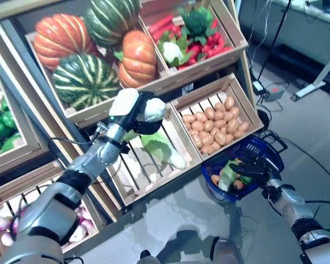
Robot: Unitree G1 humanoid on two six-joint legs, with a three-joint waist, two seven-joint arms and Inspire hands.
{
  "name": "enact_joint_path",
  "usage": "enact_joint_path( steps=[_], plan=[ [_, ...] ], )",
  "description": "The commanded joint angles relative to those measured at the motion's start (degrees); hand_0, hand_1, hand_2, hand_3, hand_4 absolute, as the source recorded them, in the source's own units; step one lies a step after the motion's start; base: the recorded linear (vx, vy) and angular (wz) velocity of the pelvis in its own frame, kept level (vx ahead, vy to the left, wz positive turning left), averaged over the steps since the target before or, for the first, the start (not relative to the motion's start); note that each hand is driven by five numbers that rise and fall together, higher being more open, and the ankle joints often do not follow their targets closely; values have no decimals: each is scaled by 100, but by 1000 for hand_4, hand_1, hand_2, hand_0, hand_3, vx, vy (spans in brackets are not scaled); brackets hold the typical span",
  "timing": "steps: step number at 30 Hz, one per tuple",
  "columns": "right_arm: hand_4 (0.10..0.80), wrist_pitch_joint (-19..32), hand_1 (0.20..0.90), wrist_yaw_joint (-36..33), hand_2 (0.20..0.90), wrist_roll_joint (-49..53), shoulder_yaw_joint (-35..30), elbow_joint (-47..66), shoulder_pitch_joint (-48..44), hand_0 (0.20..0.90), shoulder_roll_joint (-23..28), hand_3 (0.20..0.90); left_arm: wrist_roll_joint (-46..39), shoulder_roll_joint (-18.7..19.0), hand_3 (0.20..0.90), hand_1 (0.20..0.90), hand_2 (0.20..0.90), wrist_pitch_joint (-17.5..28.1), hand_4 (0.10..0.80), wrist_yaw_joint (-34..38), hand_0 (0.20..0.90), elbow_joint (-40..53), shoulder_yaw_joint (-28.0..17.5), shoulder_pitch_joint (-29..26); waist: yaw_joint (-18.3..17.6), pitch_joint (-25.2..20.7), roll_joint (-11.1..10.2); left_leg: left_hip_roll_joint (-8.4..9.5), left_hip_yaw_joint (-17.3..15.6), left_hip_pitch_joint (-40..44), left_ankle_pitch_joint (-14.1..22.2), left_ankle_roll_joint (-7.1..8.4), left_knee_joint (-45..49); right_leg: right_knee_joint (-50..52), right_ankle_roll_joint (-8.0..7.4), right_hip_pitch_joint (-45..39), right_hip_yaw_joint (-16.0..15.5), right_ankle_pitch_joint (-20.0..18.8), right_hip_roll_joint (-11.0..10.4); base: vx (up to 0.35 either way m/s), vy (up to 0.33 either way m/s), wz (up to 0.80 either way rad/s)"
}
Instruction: Put vegetables into the basket
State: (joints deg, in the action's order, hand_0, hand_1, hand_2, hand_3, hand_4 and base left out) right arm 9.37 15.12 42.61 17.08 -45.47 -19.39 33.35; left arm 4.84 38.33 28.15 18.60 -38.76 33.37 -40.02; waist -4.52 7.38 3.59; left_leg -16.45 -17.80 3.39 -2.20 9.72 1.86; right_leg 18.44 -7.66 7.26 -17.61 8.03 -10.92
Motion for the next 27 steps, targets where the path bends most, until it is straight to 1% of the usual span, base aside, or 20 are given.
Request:
enact_joint_path(
  steps=[1,4,8,10,12,13,16,19,20,23,25,26,27],
  plan=[
    [800,438,900,75,900,-313,80,319,-615,900,-63,900,-1590,120,300,300,300,308,400,-398,300,343,-899,-289,138,-663,-389,390,34,17,-14,-213,-154,-1813,-22,-1048,35,-959,-4,68,-42,6],
    [800,239,900,-161,900,-431,204,583,-917,900,-11,900,-2451,-177,300,300,300,159,400,-938,300,530,-1035,-226,153,-747,-389,439,81,208,-138,-191,-557,-2125,-65,-1214,29,-1125,53,46,-21,4],
    [800,68,900,-327,900,-534,257,1126,-1153,900,13,900,-3651,-467,300,300,300,-60,400,-1603,300,689,-1231,-206,107,-808,-386,450,126,227,-126,-171,-686,-2292,-75,-1238,56,-1204,118,5,-10,6],
    [800,-25,900,-277,900,-445,310,1301,-1328,900,-8,900,-4165,-608,300,300,300,-214,400,-1902,300,740,-1315,-222,87,-806,-386,453,121,240,-97,-172,-686,-2319,-72,-1226,75,-1213,128,-23,-10,-4],
    [800,-99,900,-203,900,-367,317,1382,-1408,900,-19,900,-4356,-684,300,300,300,-277,400,-1998,300,787,-1370,-213,73,-800,-387,449,93,257,-87,-176,-686,-2322,-68,-1218,90,-1219,131,-9,-3,-2],
    [800,-227,900,-80,900,-335,343,1489,-1522,900,-53,900,-4674,-810,300,300,300,-377,400,-2171,300,860,-1410,-197,58,-794,-382,453,84,276,-72,-188,-686,-2315,-59,-1218,127,-1208,142,0,0,0],
    [800,-362,900,77,900,-401,423,1553,-1652,900,-44,900,-4913,-937,300,300,300,-455,400,-2323,300,989,-1415,-164,50,-798,-382,442,46,334,-41,-190,-686,-2318,-57,-1251,112,-1195,140,2,-4,-1],
    [800,-570,900,257,900,-240,523,1580,-1816,900,-6,900,-5238,-1053,300,300,300,-602,400,-2526,300,1119,-1388,-155,57,-808,-392,445,37,385,-6,-186,-686,-2337,-56,-1304,90,-1187,144,16,-15,-7],
    [800,-686,900,382,900,-97,550,1586,-1866,900,-20,900,-5218,-1064,300,300,300,-614,400,-2559,300,1180,-1354,-145,64,-814,-399,453,47,402,3,-191,-686,-2337,-53,-1321,97,-1182,152,0,0,0],
    [800,-885,900,399,900,107,570,1655,-1936,900,-62,900,-4924,-1035,300,300,300,-671,400,-2541,300,1341,-1266,-105,85,-804,-409,466,42,446,22,-197,-686,-2332,-45,-1355,110,-1163,161,0,0,0],
    [800,-974,900,444,900,188,577,1698,-1961,900,-79,900,-4898,-999,300,300,300,-691,400,-2540,300,1352,-1196,-107,89,-790,-409,472,40,463,26,-201,-686,-2334,-44,-1368,113,-1162,165,0,0,0],
    [800,-1103,900,531,900,301,596,1777,-1979,900,-138,900,-4659,-996,300,300,300,-729,400,-2560,300,1341,-1133,-121,97,-780,-415,478,40,474,33,-204,-686,-2334,-45,-1377,109,-1161,168,0,0,0],
    [800,-1136,900,550,900,325,598,1799,-1979,900,-146,900,-4655,-991,300,300,300,-740,400,-2575,300,1339,-1118,-125,98,-778,-417,481,41,476,34,-206,-686,-2336,-46,-1379,111,-1161,168,0,0,0]
  ],
)
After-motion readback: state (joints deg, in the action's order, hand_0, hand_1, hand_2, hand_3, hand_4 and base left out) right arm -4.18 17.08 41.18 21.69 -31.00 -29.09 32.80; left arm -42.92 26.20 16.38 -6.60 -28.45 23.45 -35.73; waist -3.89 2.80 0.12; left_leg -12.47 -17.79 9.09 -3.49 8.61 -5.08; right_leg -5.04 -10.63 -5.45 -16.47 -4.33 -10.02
